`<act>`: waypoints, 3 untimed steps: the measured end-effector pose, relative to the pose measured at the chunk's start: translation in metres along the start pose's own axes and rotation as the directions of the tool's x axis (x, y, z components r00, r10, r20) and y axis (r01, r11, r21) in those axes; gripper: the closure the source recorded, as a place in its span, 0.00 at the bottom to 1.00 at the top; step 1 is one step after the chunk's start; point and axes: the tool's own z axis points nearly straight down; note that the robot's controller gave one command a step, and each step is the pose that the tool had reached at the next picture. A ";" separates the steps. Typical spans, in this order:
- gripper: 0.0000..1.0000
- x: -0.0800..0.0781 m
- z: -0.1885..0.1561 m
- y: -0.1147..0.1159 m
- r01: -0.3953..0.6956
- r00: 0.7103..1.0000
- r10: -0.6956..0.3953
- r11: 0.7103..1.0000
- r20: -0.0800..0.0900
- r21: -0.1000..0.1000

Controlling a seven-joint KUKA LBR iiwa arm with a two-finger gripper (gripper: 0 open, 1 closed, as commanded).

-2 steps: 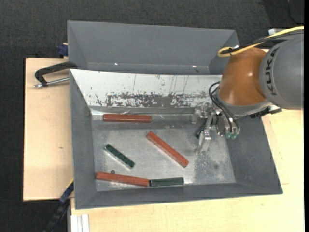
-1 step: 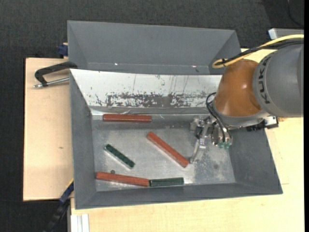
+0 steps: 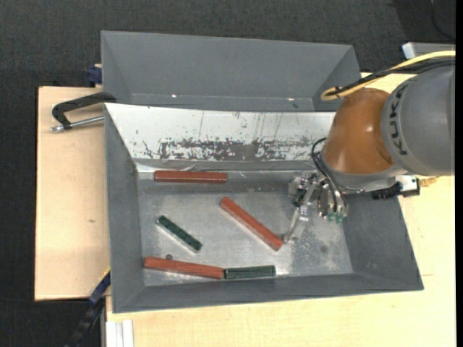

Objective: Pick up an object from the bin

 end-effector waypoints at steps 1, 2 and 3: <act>0.00 -0.009 -0.001 -0.045 0.053 0.999 -0.053 0.999 0.008 0.005; 1.00 0.071 0.000 0.043 0.270 0.963 -0.270 0.963 0.003 0.003; 1.00 0.071 0.000 0.043 0.270 0.963 -0.270 0.963 0.003 0.003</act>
Offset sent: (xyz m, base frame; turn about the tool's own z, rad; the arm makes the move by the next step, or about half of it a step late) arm -0.0590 0.0577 0.0001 -0.2727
